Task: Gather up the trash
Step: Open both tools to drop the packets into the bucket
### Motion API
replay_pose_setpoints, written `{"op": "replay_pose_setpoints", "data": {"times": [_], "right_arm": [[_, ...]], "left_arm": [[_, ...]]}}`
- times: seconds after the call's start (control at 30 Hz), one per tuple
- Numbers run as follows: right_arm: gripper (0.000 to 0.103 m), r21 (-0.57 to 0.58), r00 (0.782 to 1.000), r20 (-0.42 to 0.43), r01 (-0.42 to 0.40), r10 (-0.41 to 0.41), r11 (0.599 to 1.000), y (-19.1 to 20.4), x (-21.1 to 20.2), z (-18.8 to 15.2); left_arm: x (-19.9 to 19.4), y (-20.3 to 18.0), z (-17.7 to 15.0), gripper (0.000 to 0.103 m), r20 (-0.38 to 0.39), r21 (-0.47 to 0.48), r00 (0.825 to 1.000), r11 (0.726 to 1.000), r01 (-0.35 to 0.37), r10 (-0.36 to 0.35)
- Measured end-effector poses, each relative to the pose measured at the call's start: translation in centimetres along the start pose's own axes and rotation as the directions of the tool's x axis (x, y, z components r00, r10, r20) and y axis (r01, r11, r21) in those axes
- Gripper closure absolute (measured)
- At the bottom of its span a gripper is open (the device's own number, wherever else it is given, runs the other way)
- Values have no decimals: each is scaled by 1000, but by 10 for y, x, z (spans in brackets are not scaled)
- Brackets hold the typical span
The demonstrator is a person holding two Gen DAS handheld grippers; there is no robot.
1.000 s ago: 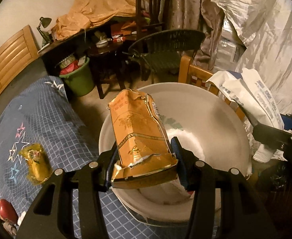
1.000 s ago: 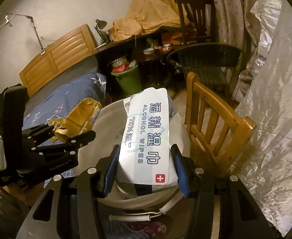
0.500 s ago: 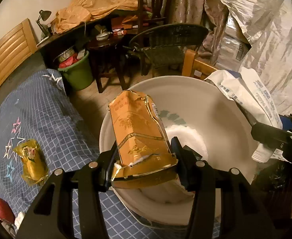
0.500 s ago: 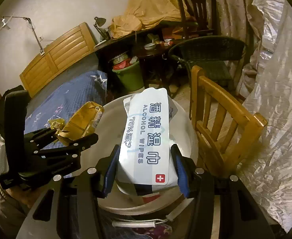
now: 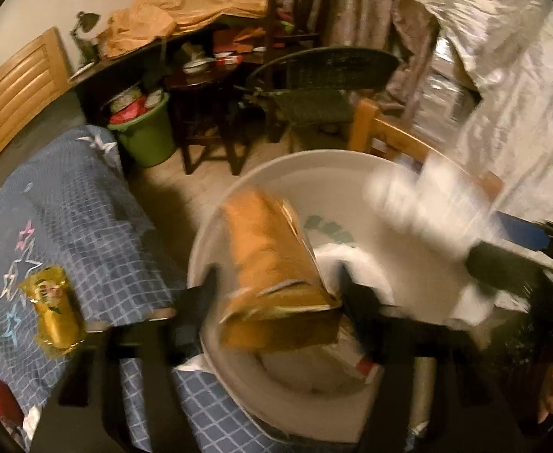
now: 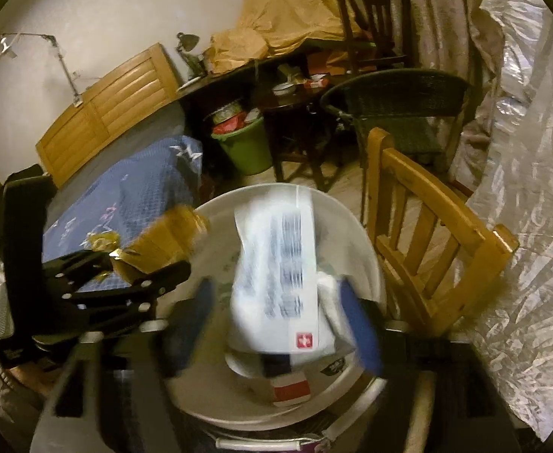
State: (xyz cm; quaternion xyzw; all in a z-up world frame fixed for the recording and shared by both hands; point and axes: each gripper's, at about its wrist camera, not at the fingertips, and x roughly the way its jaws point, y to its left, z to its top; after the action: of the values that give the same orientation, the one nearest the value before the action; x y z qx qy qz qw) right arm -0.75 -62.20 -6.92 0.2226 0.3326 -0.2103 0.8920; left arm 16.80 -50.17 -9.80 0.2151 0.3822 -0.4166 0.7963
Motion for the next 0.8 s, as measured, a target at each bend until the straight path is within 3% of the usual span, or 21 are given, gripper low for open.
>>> {"op": "replay_pose_setpoints", "data": {"times": [0.33,0.5,0.67,0.8], "right_arm": [[26,23,1000,12,12,-12,1000,-8,-4,-5],[26,22,999,27,28,-28,999,-8,-9,-8],[26,17,994,91,53,-54,998,-1,-21,-19],[26,3,979,185,91,-90,996,13,-37,-31]], "left_arm": [[-2,13,-3,22,15,-35,1000,999,-13,14],[-11,12,-8,22,34,-39,998,998,-54,55],[-28,15,-20,17,81,-57,987,990,-132,136],[-48,21,-38,13,135,-89,963,971,-221,232]]}}
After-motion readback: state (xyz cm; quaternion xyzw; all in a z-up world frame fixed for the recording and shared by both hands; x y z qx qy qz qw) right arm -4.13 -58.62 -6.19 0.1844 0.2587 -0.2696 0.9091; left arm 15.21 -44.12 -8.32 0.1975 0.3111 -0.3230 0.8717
